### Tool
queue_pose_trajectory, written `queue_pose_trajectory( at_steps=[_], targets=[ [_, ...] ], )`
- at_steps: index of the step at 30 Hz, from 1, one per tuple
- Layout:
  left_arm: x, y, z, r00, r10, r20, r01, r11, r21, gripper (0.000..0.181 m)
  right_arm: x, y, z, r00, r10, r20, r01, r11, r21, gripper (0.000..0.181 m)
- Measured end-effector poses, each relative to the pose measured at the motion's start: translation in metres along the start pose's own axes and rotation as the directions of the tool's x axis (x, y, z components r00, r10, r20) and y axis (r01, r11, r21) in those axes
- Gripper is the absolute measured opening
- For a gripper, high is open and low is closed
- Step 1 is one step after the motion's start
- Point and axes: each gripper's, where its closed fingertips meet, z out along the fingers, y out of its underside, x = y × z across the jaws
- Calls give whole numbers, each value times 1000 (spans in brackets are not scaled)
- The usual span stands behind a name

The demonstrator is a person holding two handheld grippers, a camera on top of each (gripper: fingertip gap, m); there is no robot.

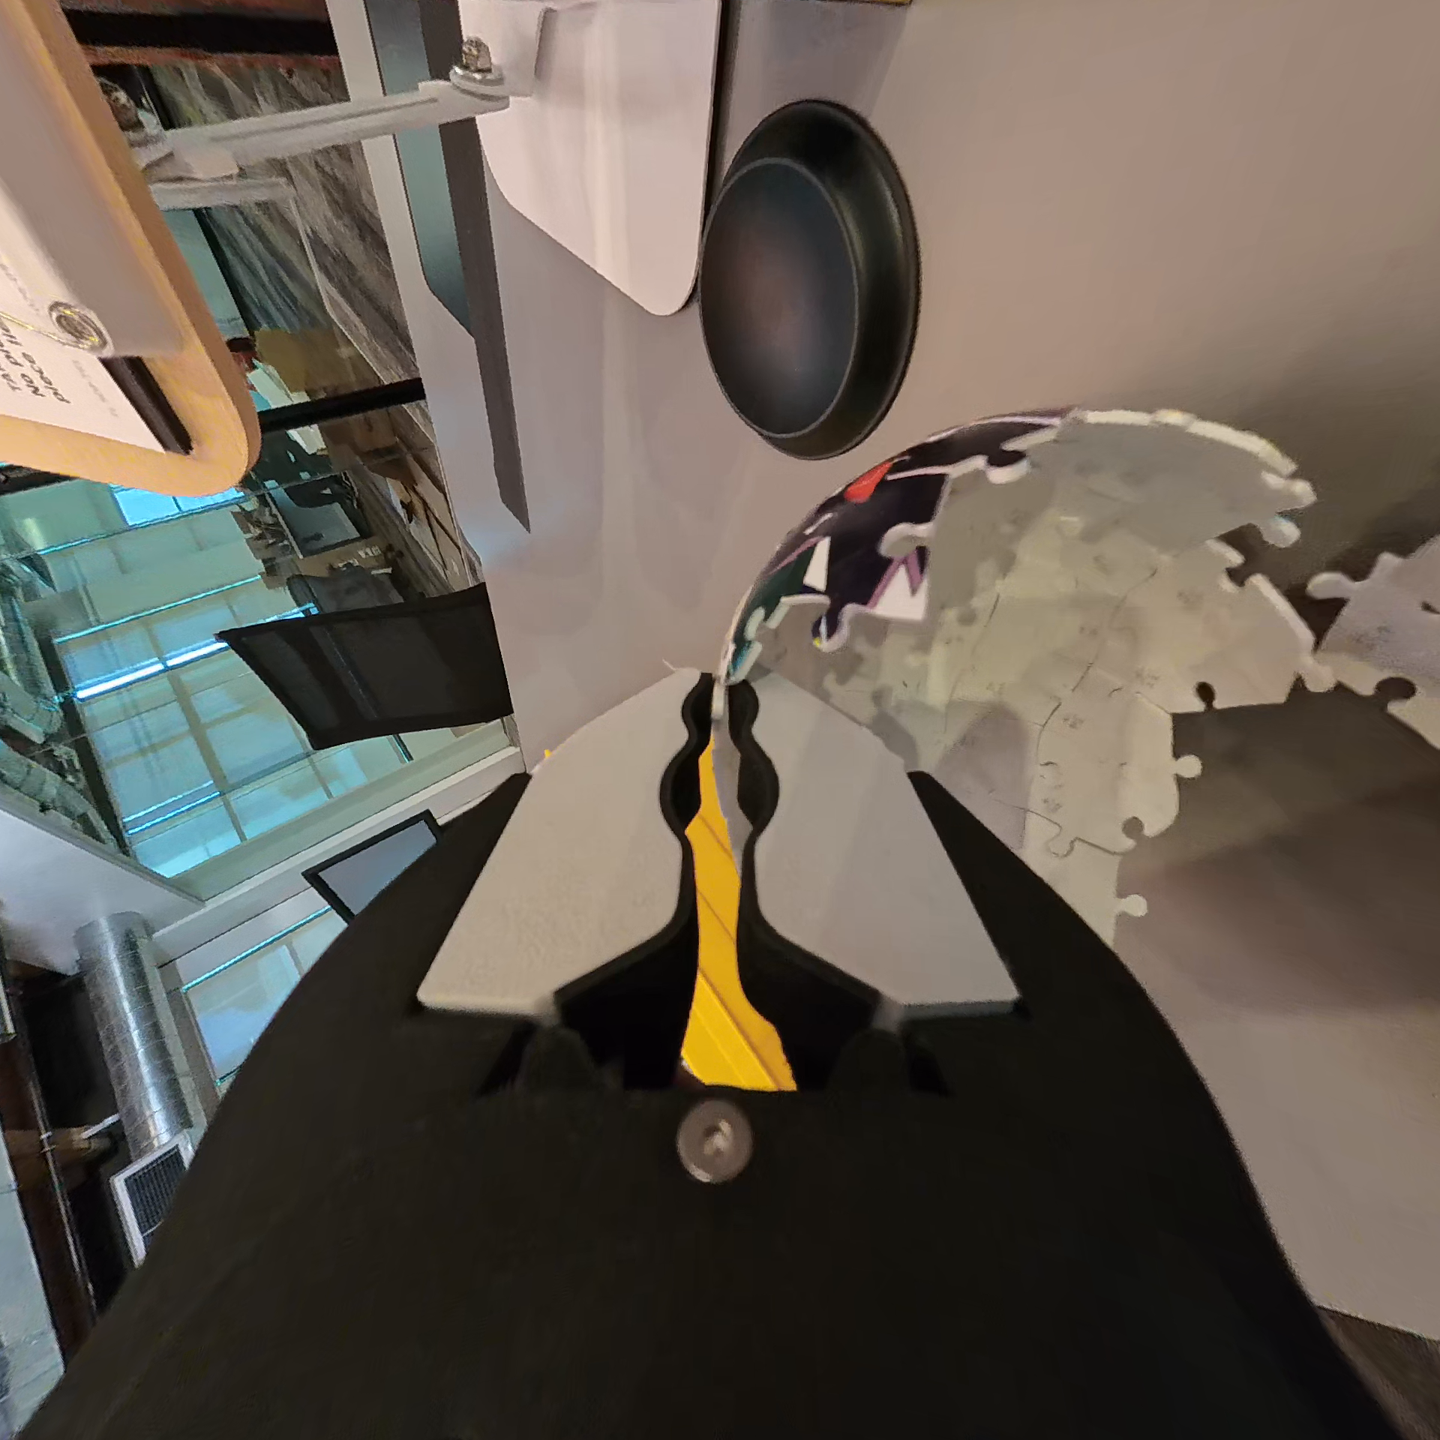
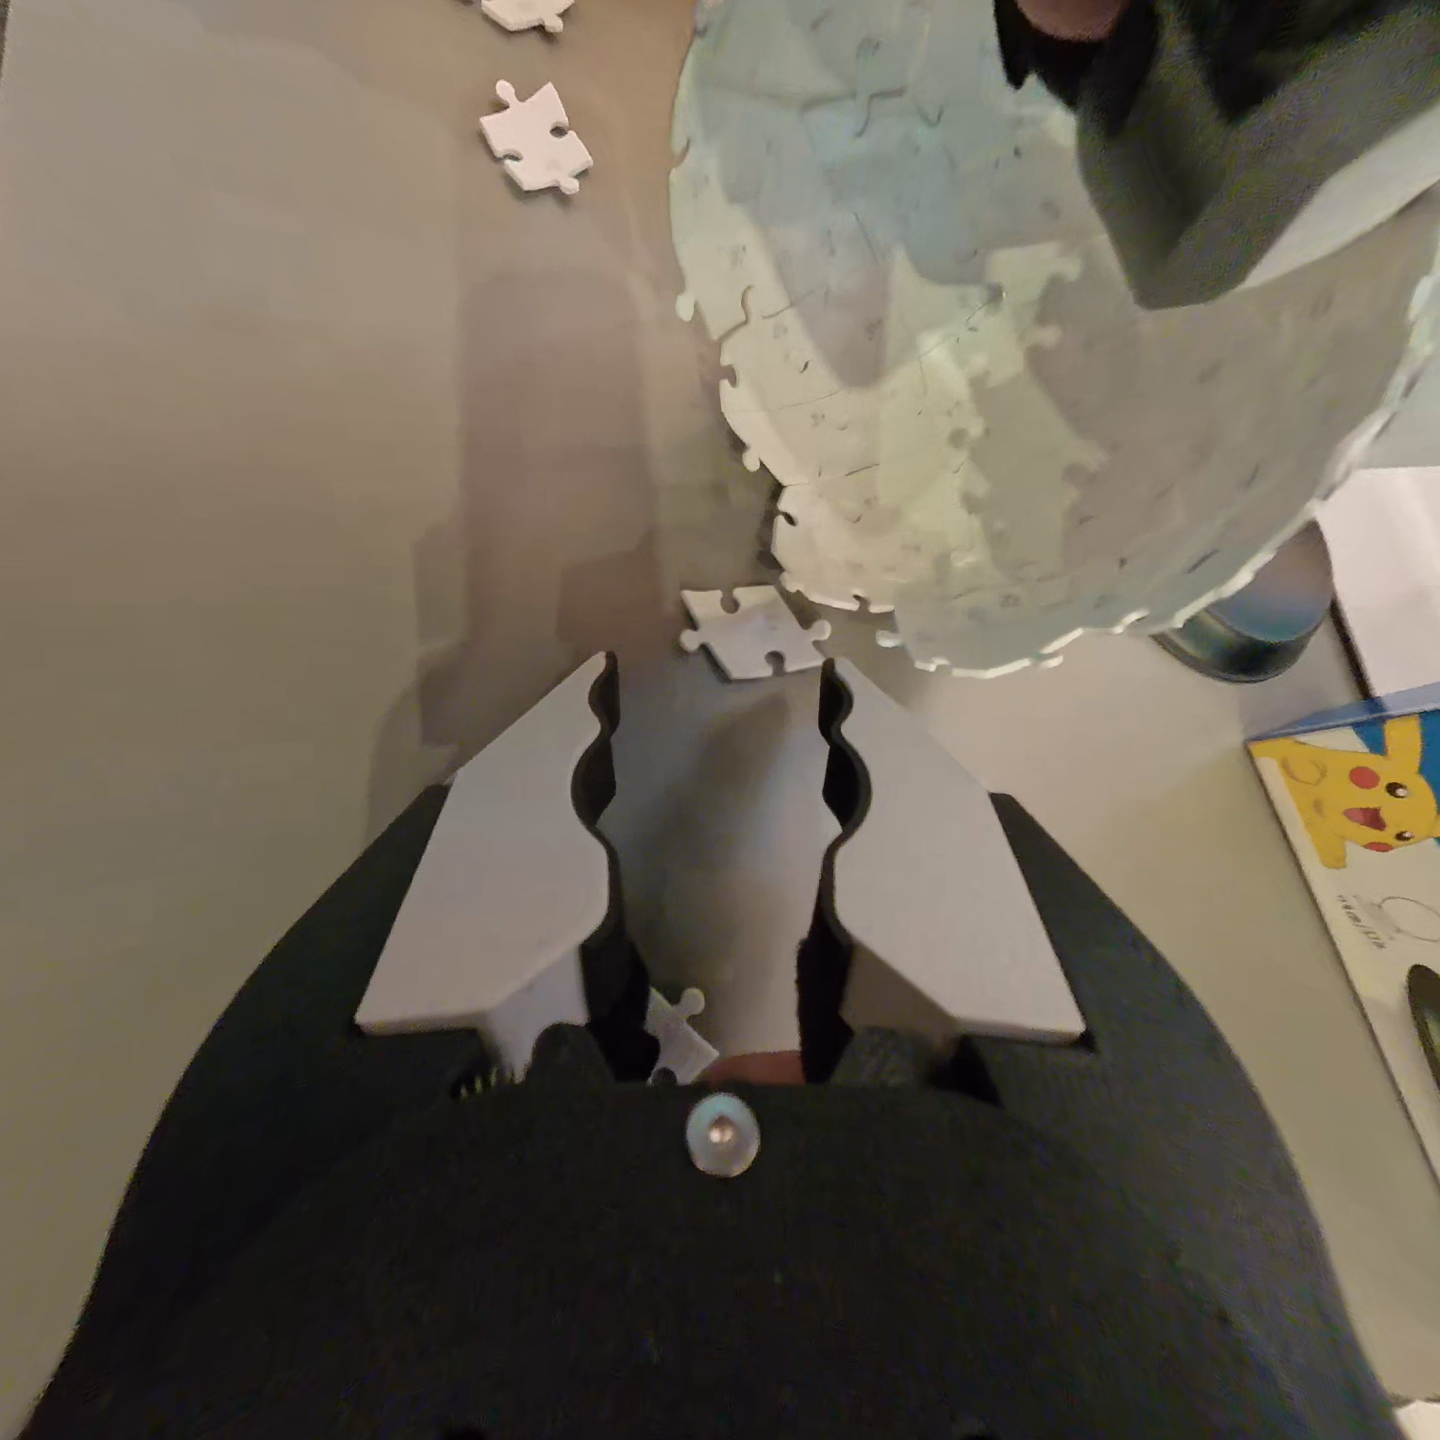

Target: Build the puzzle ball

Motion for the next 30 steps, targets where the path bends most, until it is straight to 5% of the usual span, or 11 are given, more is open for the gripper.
queue_pose_trajectory(
  at_steps=[7,12,21,23,30],
  targets=[
    [-8,7,9,1000,3,17,-3,1000,16,3,-5,3,0,972,234,-7,-234,971,-50,49],
    [-12,11,15,1000,-7,12,6,999,47,3,-8,-7,0,847,530,-49,-531,847,-8,61],
    [-13,11,17,1000,-16,6,15,991,130,3,1,-3,13,769,582,-266,-595,803,36,35],
    [-13,12,16,1000,-11,12,9,989,144,3,2,-2,13,757,595,-269,-608,793,44,15],
    [-12,10,9,999,15,29,-20,981,191,2,5,4,5,795,547,-261,-559,829,33,0]
  ],
)
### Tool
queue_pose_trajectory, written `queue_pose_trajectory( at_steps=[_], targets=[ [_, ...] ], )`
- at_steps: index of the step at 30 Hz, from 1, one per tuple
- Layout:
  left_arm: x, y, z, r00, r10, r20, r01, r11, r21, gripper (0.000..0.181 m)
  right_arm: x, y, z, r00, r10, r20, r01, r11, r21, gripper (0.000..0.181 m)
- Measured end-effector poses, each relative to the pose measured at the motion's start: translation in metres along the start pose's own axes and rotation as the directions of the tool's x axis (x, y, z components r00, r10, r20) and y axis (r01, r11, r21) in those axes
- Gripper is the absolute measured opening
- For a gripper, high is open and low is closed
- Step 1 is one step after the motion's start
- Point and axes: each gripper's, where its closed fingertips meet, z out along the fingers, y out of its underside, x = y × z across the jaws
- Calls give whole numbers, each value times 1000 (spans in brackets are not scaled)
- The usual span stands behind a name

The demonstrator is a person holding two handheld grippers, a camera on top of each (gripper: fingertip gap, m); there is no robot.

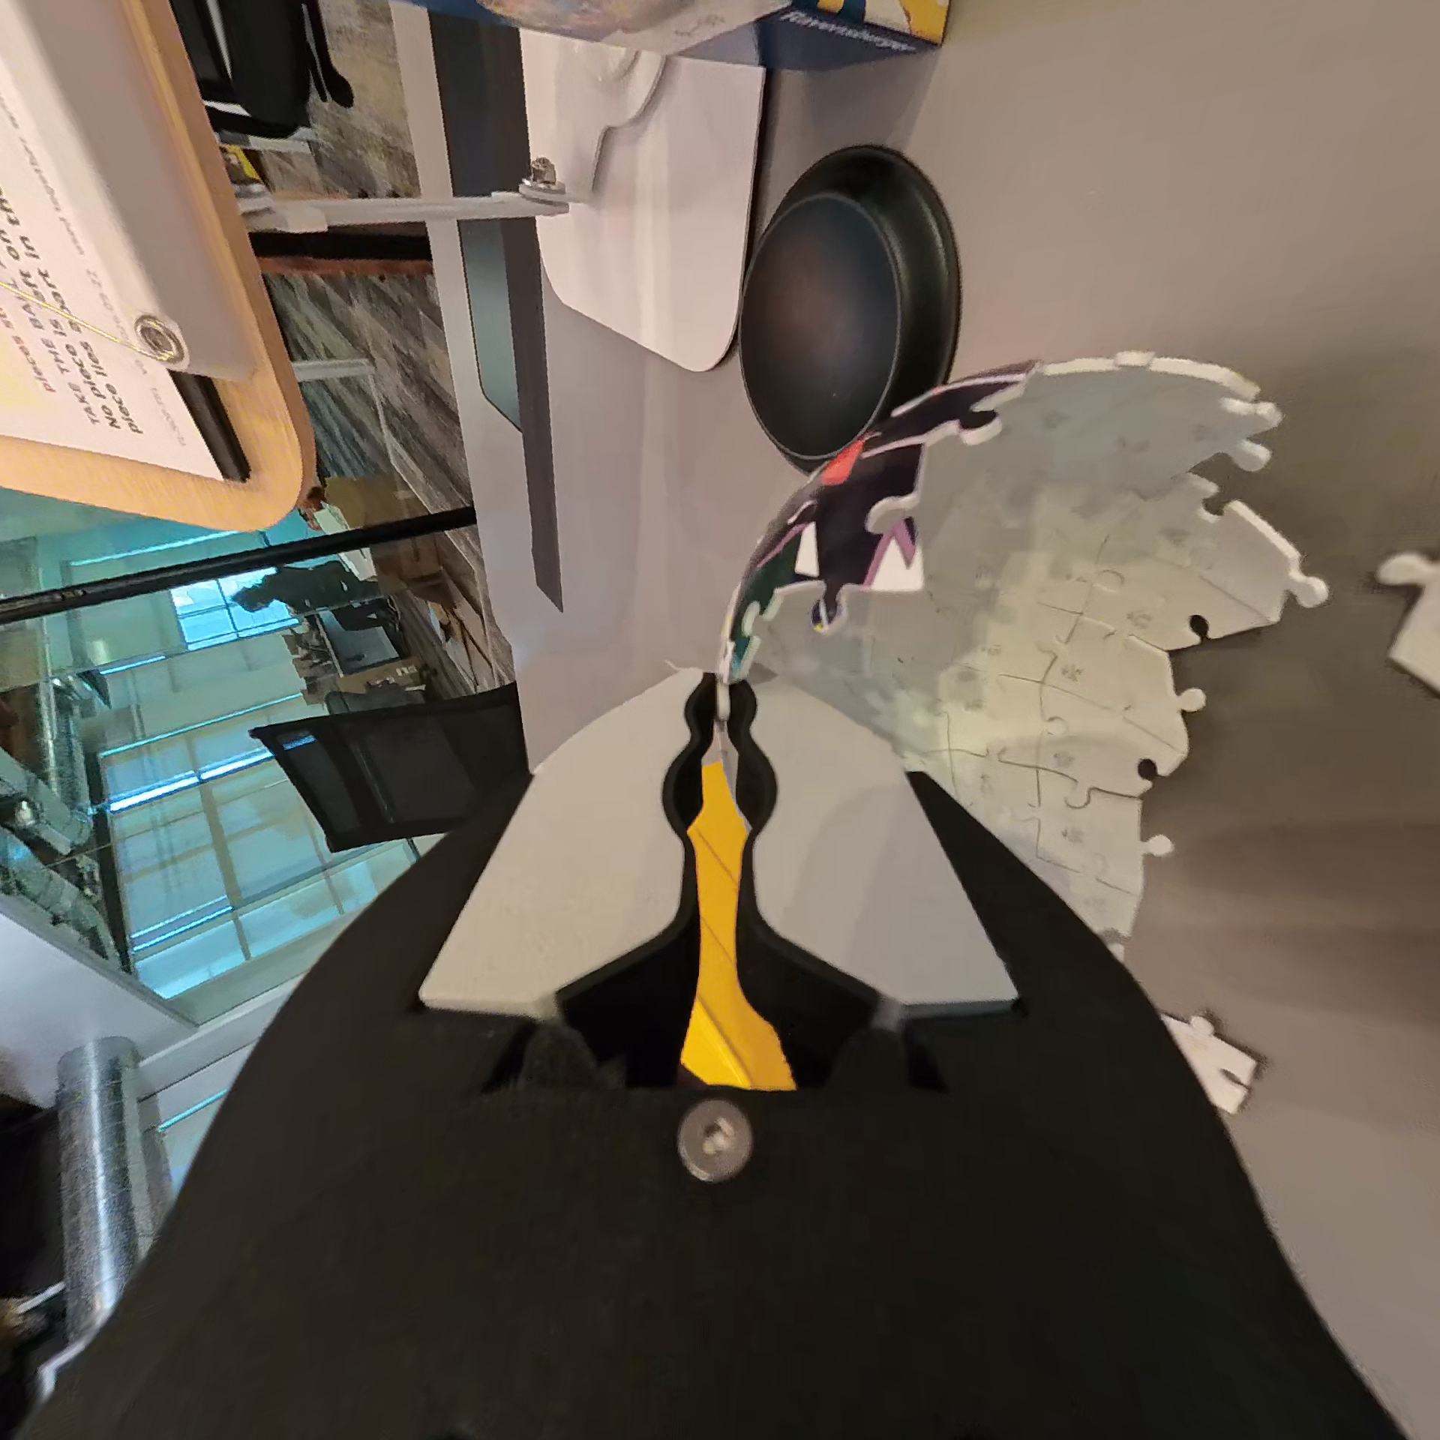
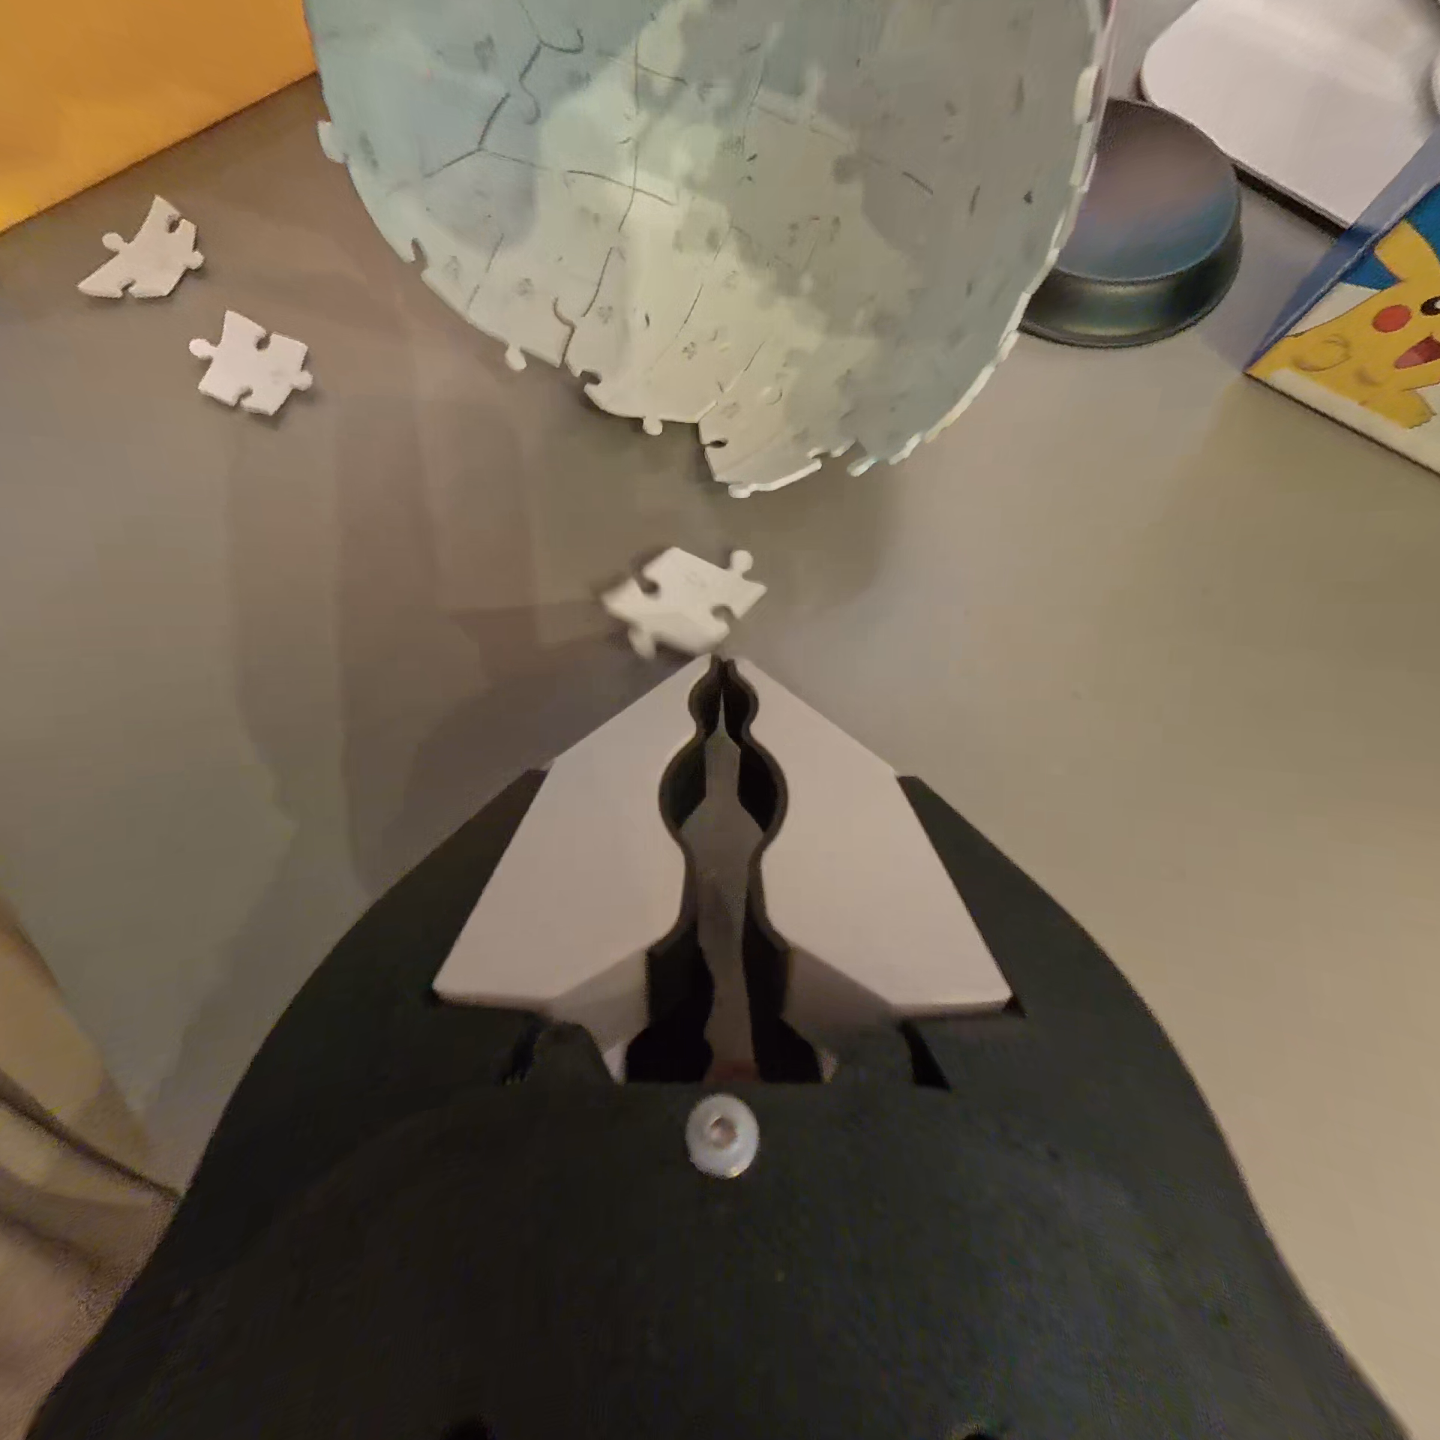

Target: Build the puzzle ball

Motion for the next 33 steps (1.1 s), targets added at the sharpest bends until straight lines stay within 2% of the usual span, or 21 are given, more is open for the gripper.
queue_pose_trajectory(
  at_steps=[4,7,9,12,15,21,28,30,33],
  targets=[
    [2,-2,-5,1000,12,13,-12,1000,19,2,3,9,-6,996,-89,28,90,995,-44,0],
    [2,-1,-7,1000,16,17,-17,1000,23,2,-4,5,-12,996,-74,43,74,997,-13,4],
    [2,-1,-7,1000,15,16,-15,1000,23,2,-16,4,-11,996,-70,58,72,997,-20,46],
    [-1,2,-5,1000,18,20,-19,999,28,2,-21,3,0,997,-73,-4,73,997,-30,42],
    [-1,7,-3,1000,12,21,-13,1000,23,2,-19,-4,9,997,-71,-27,71,997,-12,29],
    [-3,10,-2,1000,10,21,-11,999,38,2,-19,-10,16,993,-113,24,113,993,-21,0],
    [-3,14,-2,1000,4,22,-5,999,47,2,-15,-10,15,996,-84,25,84,996,-7,0],
    [-3,15,-1,1000,2,21,-3,999,49,2,-18,-11,14,997,-79,23,79,997,-2,13],
    [-3,15,0,1000,-2,19,1,999,50,2,-16,-12,16,996,-90,-7,90,996,-8,13]
  ],
)
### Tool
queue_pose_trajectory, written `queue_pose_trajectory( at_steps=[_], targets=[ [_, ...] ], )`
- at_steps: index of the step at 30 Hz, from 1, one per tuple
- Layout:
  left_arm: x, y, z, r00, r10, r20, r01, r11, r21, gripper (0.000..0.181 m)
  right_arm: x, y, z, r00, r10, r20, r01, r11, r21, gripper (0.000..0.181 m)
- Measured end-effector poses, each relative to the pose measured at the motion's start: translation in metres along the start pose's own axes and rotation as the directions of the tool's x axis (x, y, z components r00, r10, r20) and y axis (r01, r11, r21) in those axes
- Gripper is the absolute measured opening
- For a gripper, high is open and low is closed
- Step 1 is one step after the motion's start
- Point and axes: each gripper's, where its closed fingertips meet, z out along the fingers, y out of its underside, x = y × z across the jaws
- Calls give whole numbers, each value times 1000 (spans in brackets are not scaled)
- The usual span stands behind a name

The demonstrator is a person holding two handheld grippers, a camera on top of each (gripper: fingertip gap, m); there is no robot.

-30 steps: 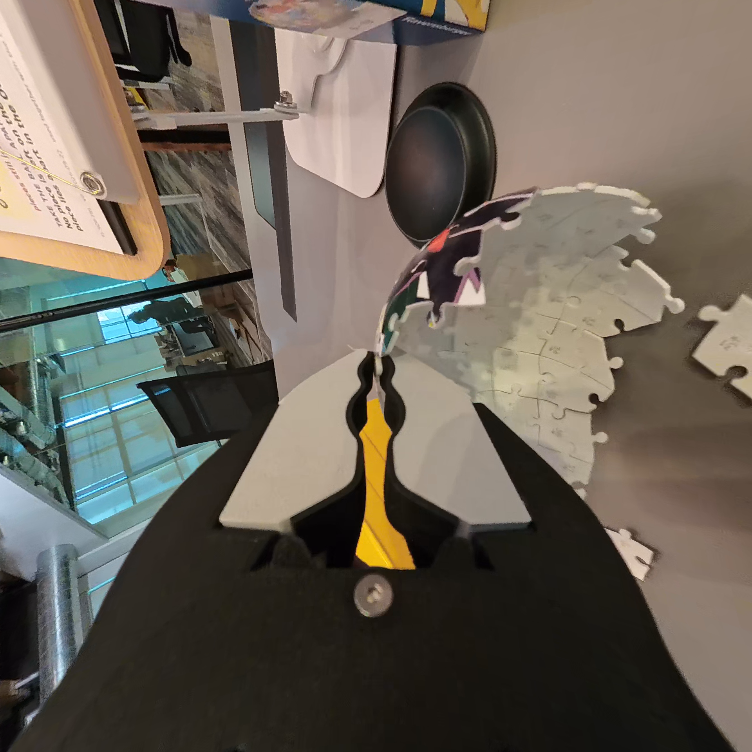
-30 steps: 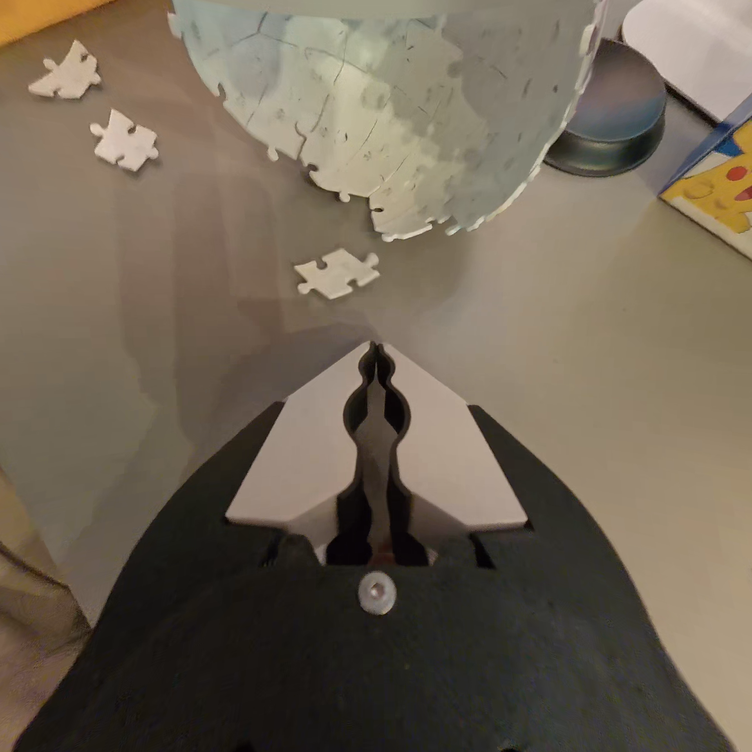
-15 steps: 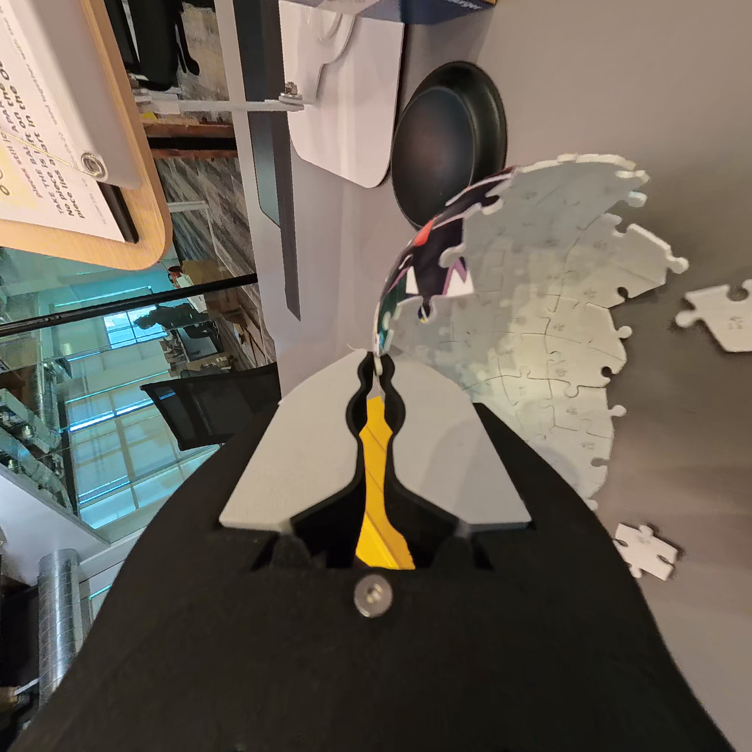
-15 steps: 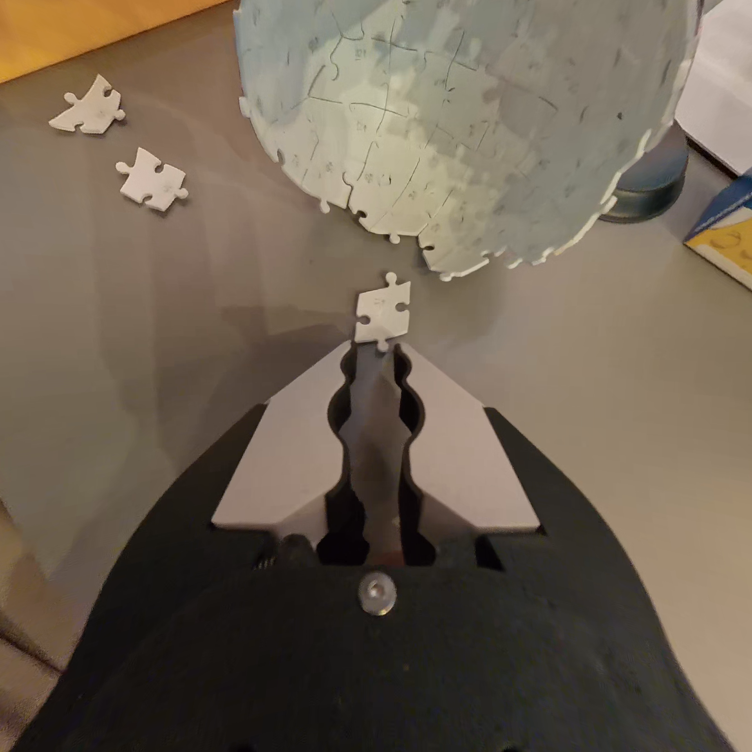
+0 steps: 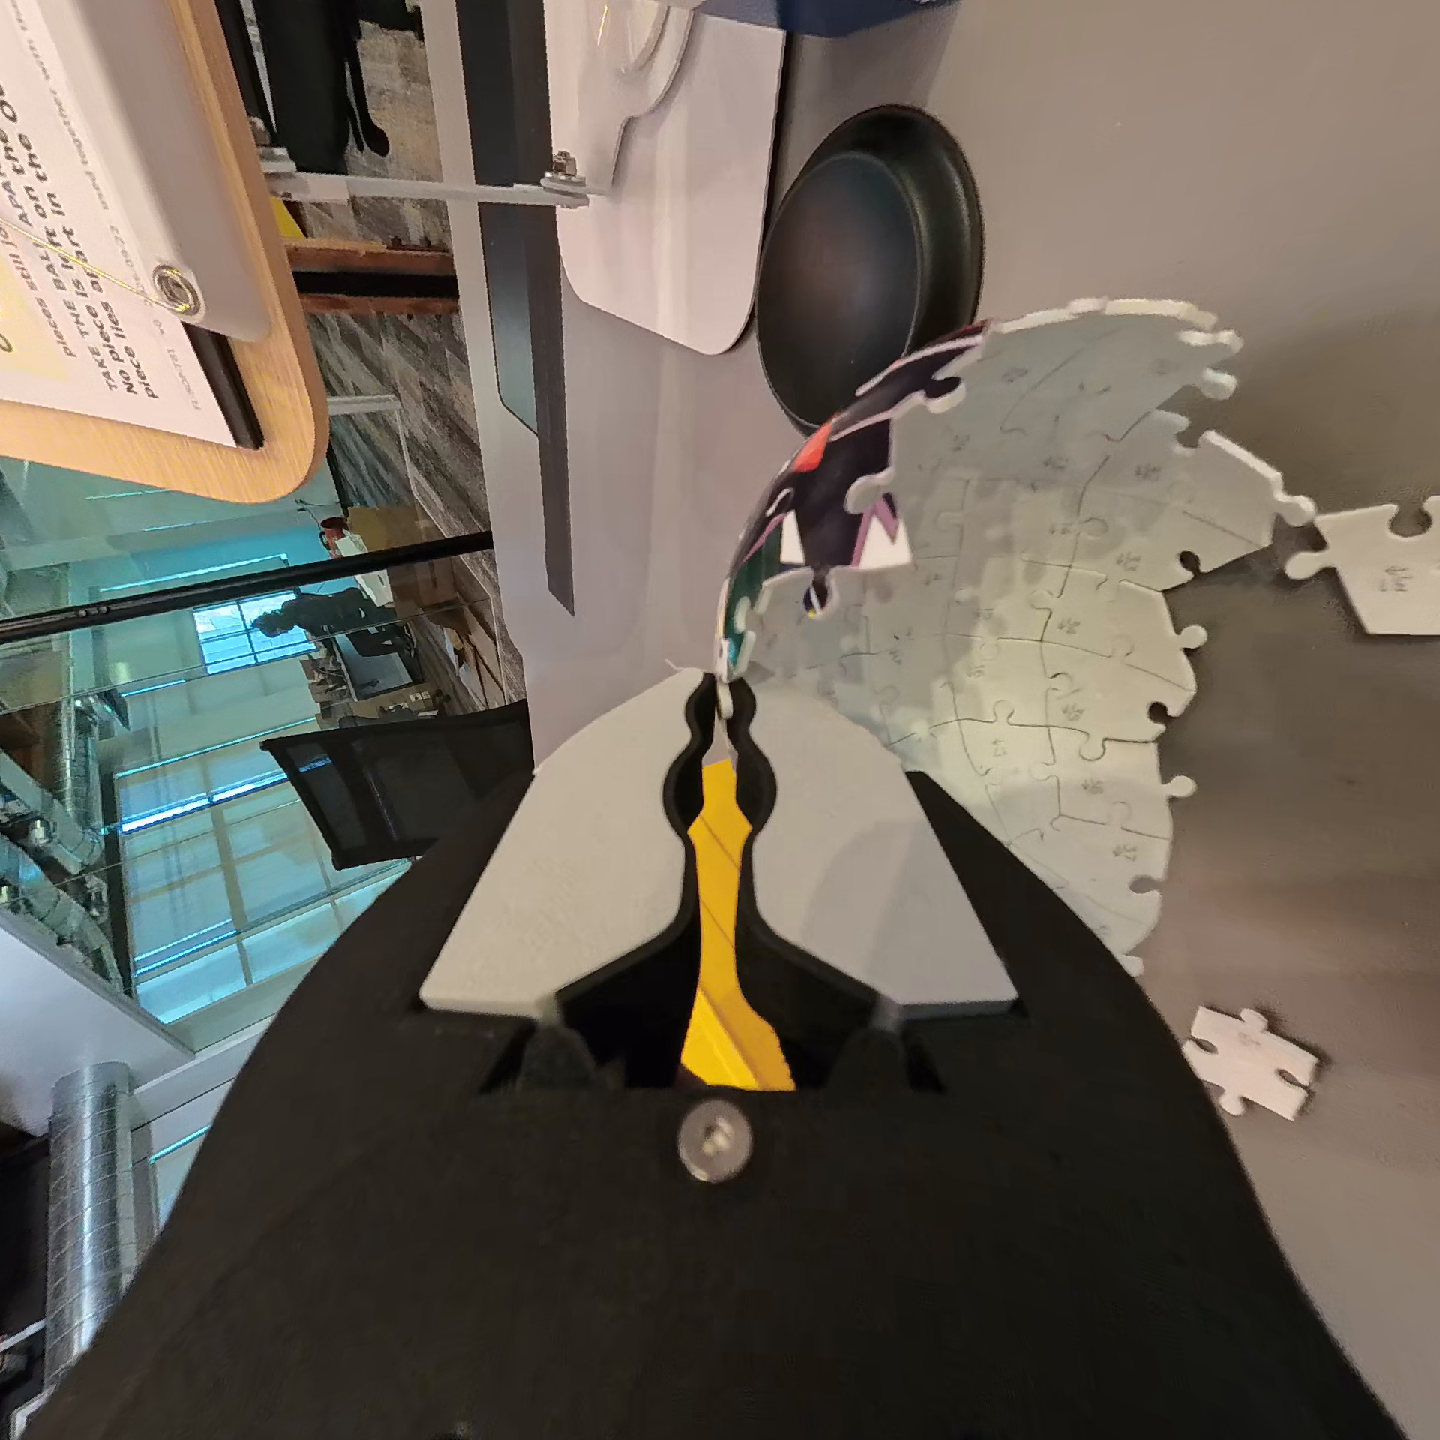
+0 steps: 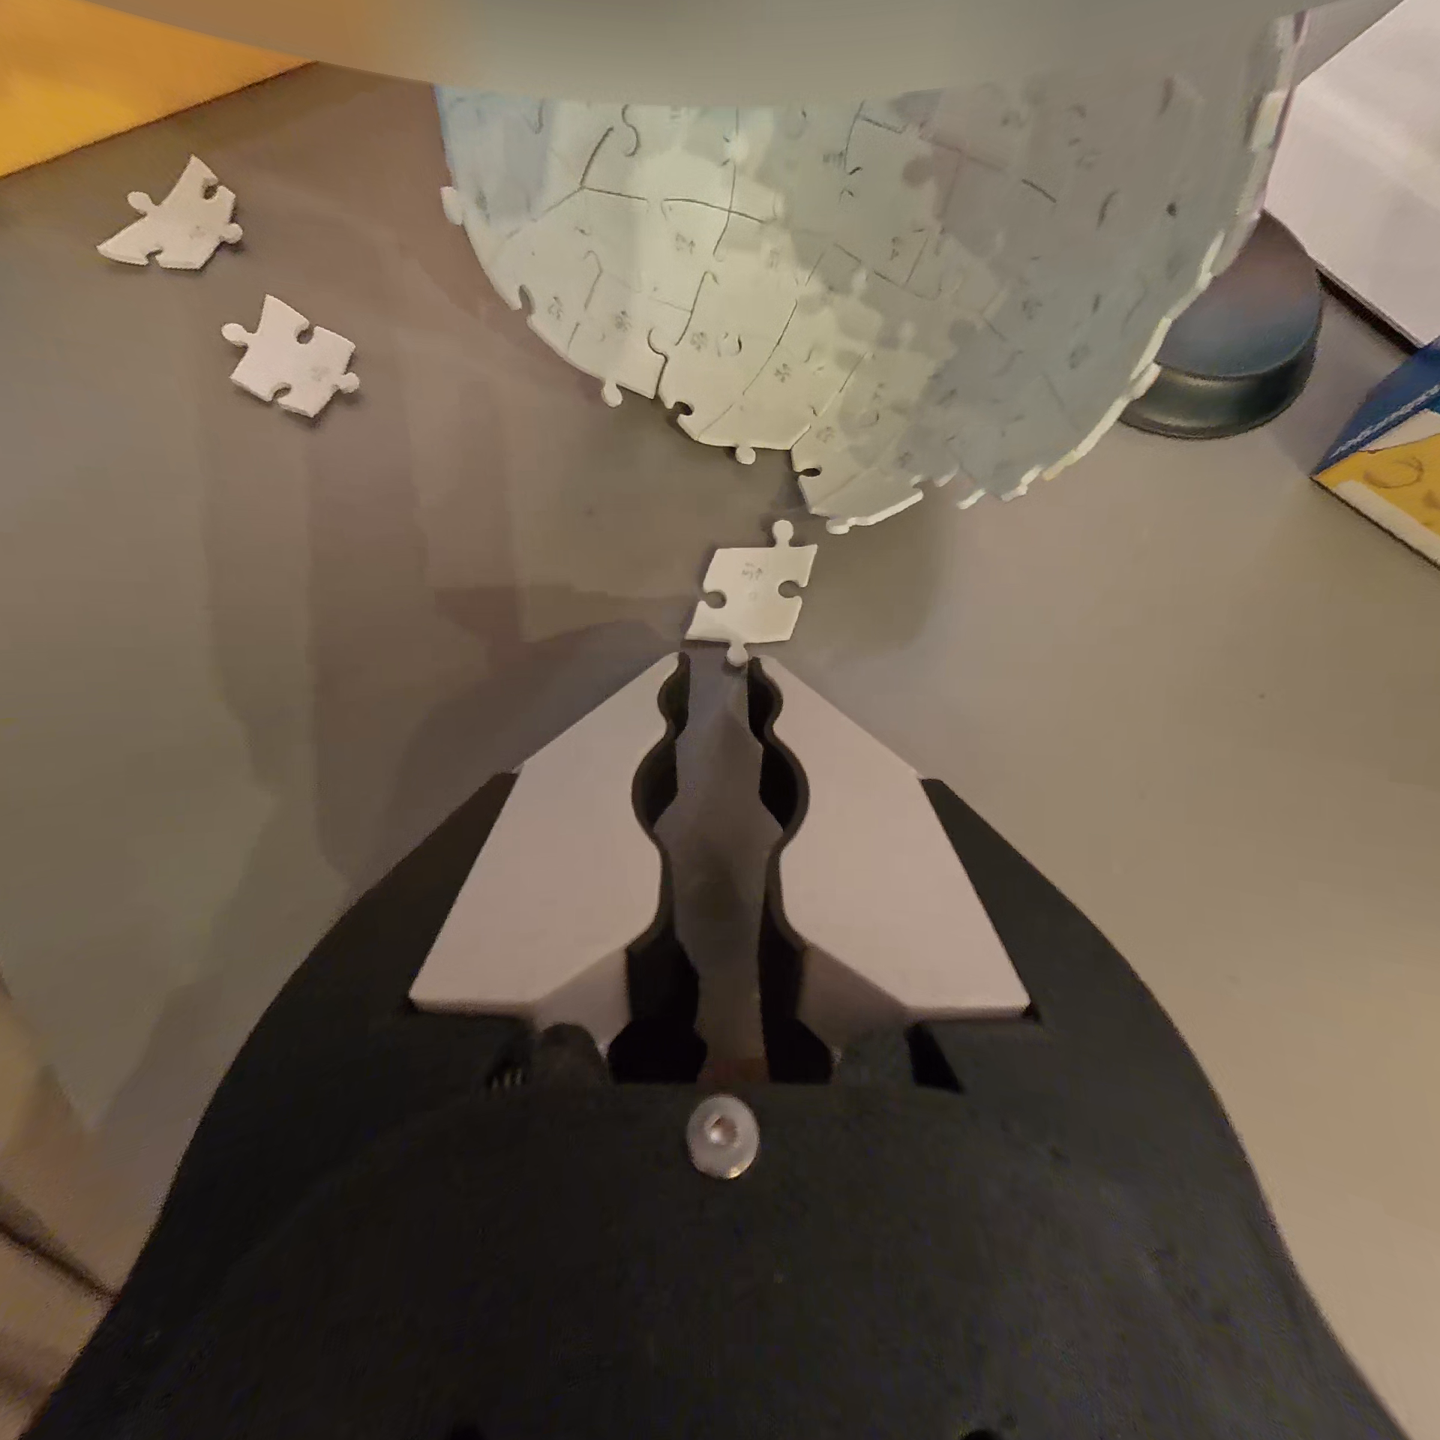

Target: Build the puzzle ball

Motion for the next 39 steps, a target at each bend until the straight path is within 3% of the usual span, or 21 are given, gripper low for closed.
queue_pose_trajectory(
  at_steps=[17,23,29,39],
  targets=[
    [-1,4,2,1000,-8,-2,8,1000,5,2,2,-8,-2,998,-51,41,49,998,35,4],
    [0,1,-1,1000,17,-3,-17,1000,18,2,12,-10,-20,979,-201,22,201,980,18,4],
    [4,-5,-6,996,85,-1,-85,996,2,2,22,-7,-31,882,-466,-74,462,884,-63,4],
    [12,-28,-15,965,257,-45,-259,964,-63,2,23,0,-23,856,-514,-48,510,857,-78,4]
  ],
)
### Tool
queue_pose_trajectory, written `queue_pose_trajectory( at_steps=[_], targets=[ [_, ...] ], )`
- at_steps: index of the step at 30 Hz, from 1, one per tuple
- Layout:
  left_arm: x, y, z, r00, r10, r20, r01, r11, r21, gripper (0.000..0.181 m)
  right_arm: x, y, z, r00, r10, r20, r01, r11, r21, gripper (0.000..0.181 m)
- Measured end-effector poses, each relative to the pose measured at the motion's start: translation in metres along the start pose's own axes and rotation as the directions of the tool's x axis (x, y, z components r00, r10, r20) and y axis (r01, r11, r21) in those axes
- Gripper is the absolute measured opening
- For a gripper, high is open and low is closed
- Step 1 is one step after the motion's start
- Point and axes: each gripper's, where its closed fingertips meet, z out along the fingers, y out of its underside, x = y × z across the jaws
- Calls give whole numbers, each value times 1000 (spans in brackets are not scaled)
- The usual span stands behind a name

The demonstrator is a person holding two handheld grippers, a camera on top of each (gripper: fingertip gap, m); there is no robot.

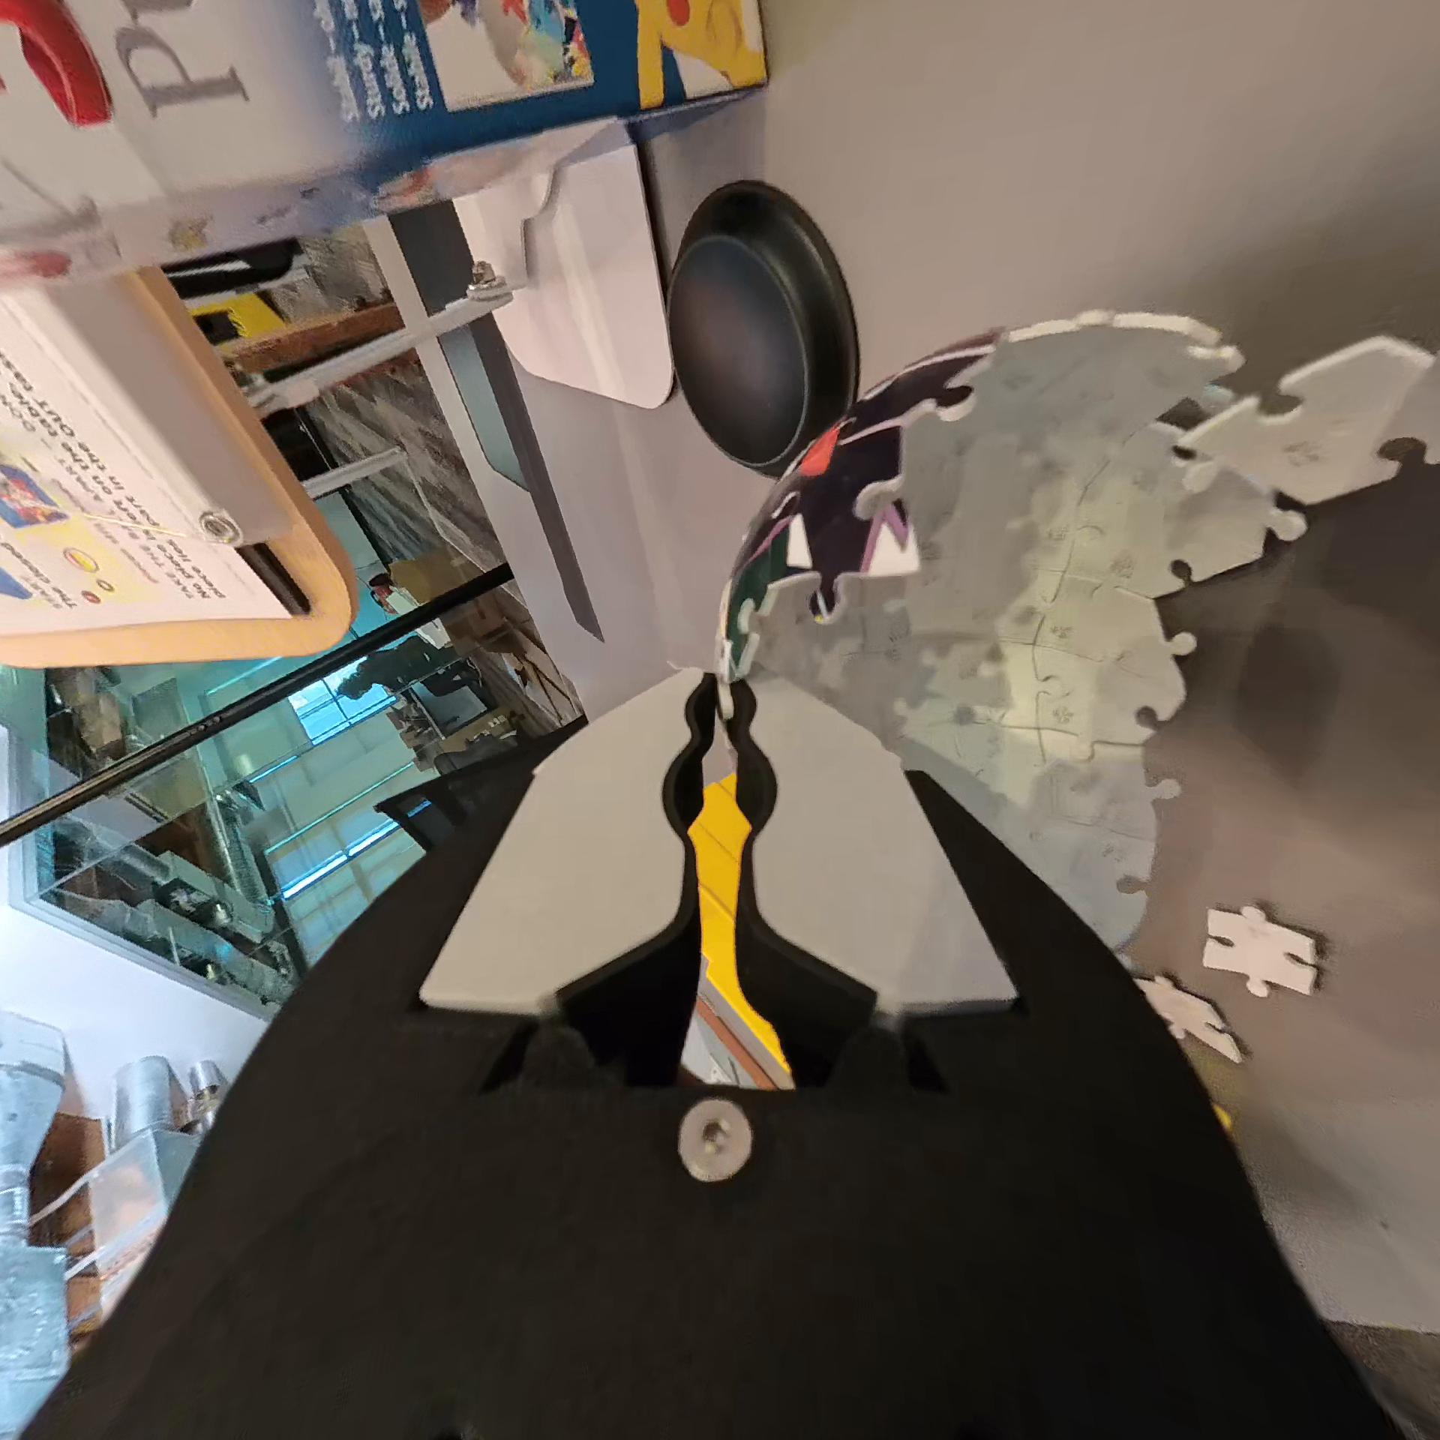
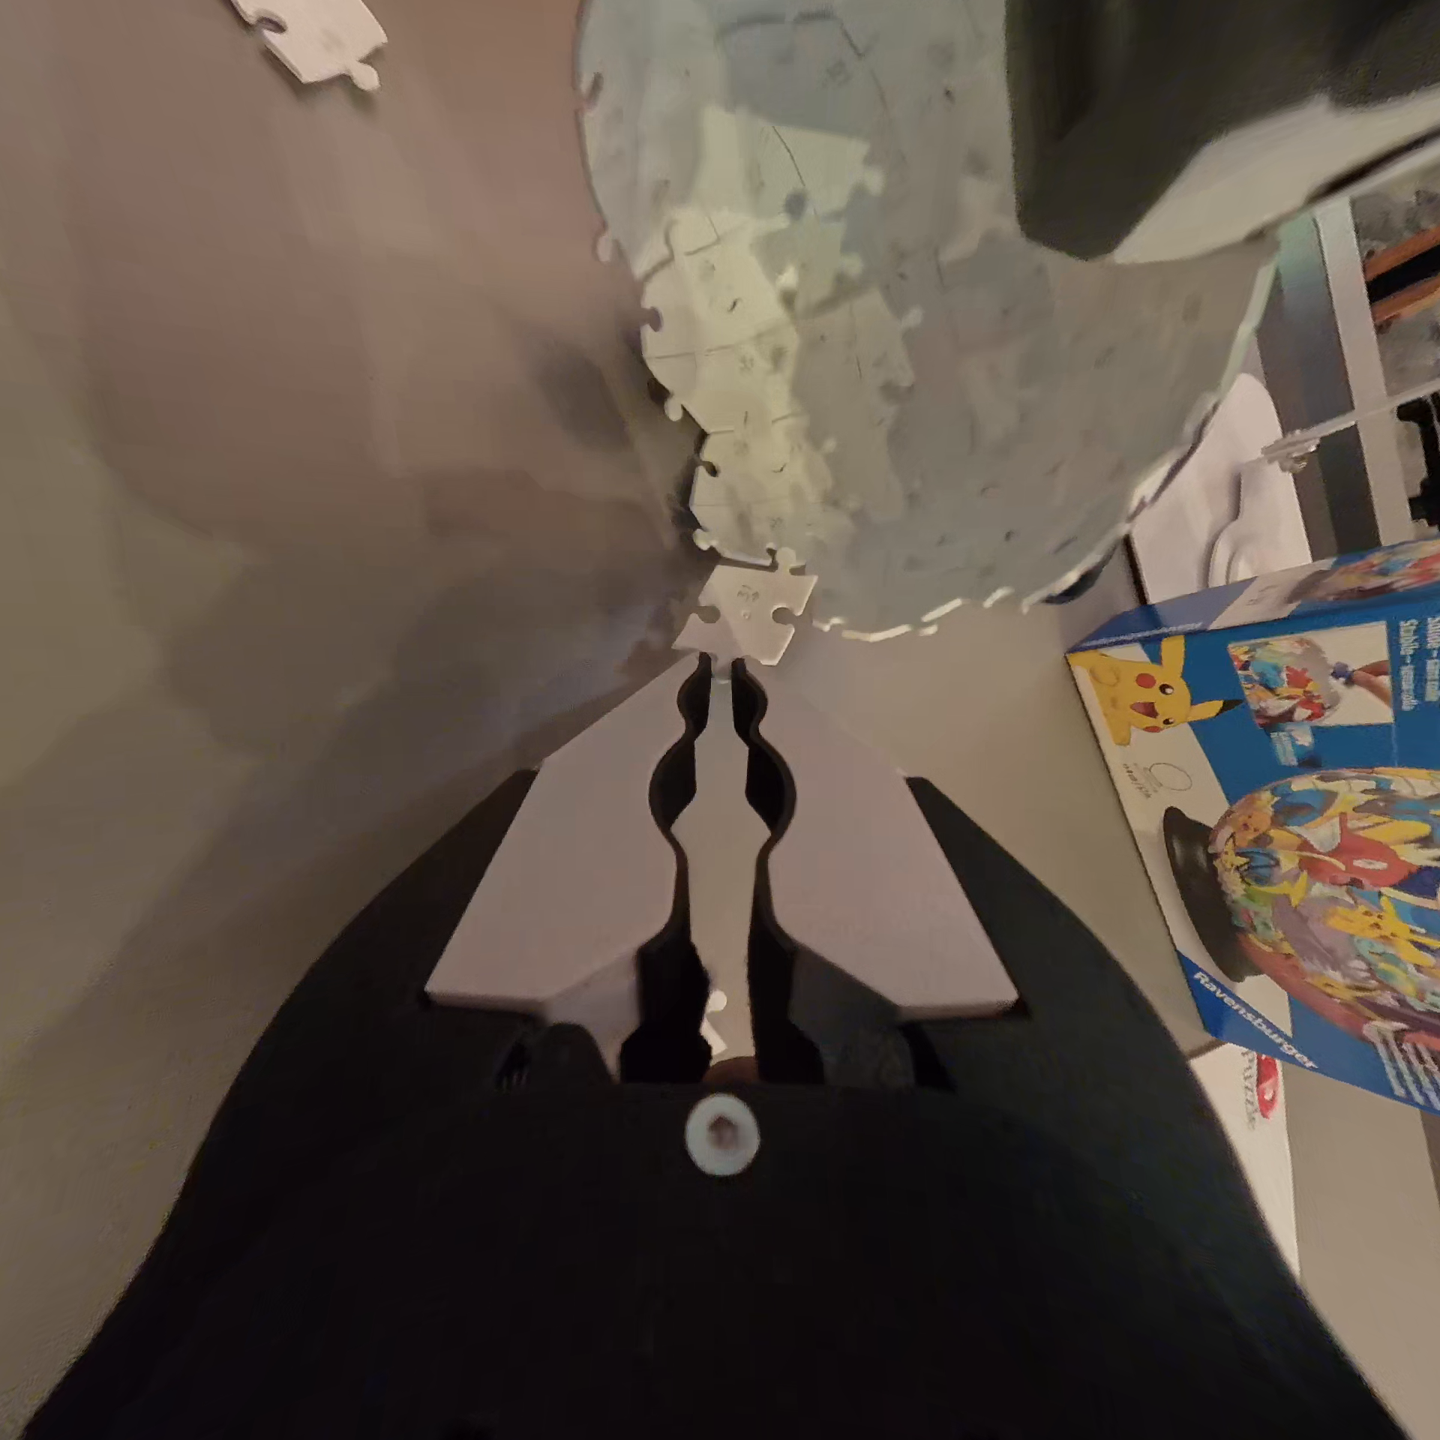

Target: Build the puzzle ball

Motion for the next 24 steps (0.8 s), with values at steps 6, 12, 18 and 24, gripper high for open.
queue_pose_trajectory(
  at_steps=[6,12,18,24],
  targets=[
    [0,-10,-2,999,47,-6,-47,999,-5,2,0,4,5,1000,-23,21,23,1000,-15,4],
    [-1,-16,-2,997,79,-4,-79,997,2,2,-6,4,9,998,-17,68,17,1000,-2,4],
    [-1,-19,-1,996,88,-3,-88,996,8,2,-3,7,13,999,-14,51,15,1000,-14,4],
    [-1,-21,-2,996,91,3,-91,996,14,2,-2,9,15,998,-57,-5,57,998,-24,4]
  ],
)
